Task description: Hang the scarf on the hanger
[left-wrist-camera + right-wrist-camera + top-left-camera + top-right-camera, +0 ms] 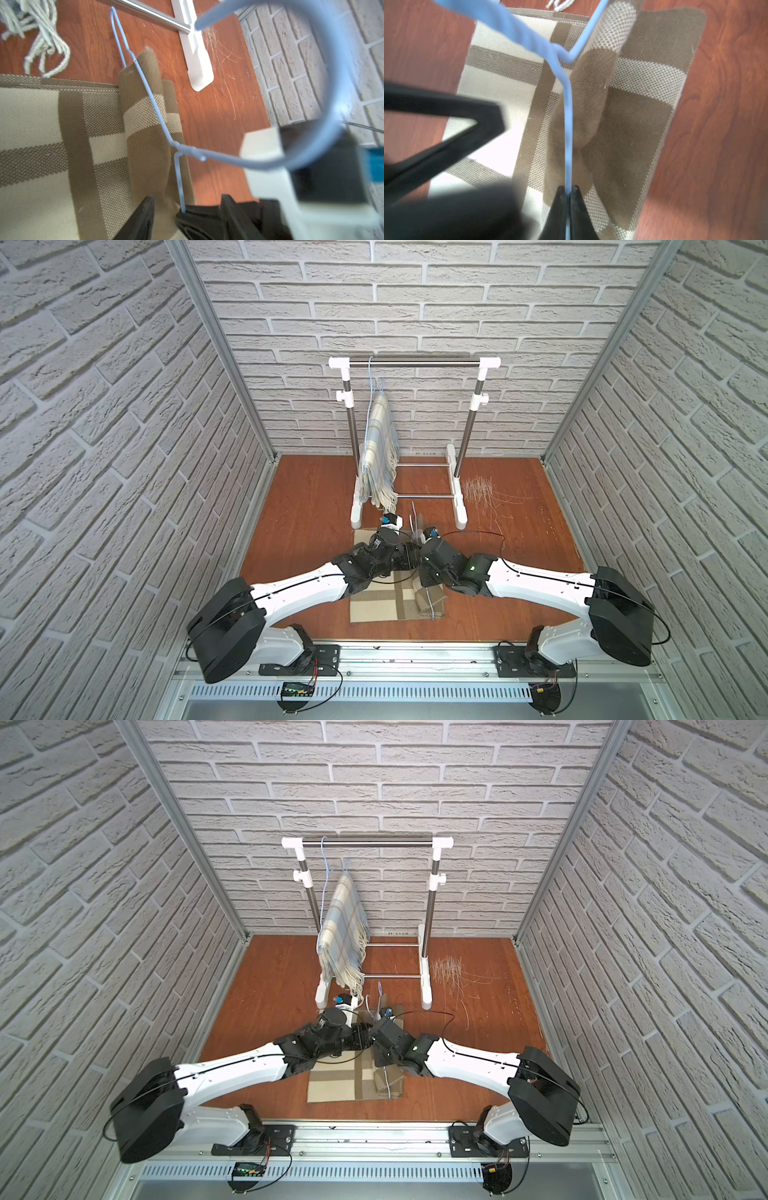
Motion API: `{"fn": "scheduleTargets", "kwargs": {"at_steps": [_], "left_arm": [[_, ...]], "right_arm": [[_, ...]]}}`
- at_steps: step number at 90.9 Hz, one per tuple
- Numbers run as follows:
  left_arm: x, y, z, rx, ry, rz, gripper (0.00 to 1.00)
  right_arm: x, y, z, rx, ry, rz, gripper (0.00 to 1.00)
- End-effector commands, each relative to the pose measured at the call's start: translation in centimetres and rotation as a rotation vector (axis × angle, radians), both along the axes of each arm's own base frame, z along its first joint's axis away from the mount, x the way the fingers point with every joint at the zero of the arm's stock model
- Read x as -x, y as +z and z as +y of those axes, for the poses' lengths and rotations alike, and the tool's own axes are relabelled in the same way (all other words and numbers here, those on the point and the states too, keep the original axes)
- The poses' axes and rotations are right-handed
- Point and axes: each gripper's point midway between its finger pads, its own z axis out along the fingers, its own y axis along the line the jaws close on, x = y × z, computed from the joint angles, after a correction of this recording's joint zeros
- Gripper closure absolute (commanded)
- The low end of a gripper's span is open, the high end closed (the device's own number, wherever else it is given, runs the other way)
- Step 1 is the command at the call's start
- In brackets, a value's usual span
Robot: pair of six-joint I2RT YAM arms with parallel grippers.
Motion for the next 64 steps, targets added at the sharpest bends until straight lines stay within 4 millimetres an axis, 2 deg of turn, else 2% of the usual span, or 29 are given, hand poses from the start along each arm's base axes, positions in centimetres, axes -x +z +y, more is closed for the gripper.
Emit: {"fn": "scheduleTargets", "kwargs": {"at_steps": [1,8,26,32,44,64], "left_arm": [[0.7,0.7,1.4,0.000,0.025,-0.025,0.43],[1.1,0.4,2.1,0.002,0.044,-0.024,0.43],[1.7,-3.2,2.4,-0.041,0.038,0.036,0.43],[1.5,-3.7,2.4,-0.034,0.047,0.036,0.42],[0.6,-4.2,1.9,-0.036,0.055,0.021,0.37],[-1.2,-4.1,-0.1,-0.027,0.035,-0.004,0.35]], "right_arm": [[0.3,-1.5,-1.5,0.062,-0.042,0.024,0.97],[0.3,-1.4,-1.7,0.055,-0.047,0.021,0.97],[0.4,-1.4,-2.7,0.010,-0.079,0.028,0.97],[0.4,-1.1,-2.9,-0.010,-0.082,0.028,0.97],[0.7,-0.8,-3.0,-0.022,-0.070,0.036,0.97],[1.0,-0.3,-3.0,-0.024,-0.048,0.041,0.97]]}}
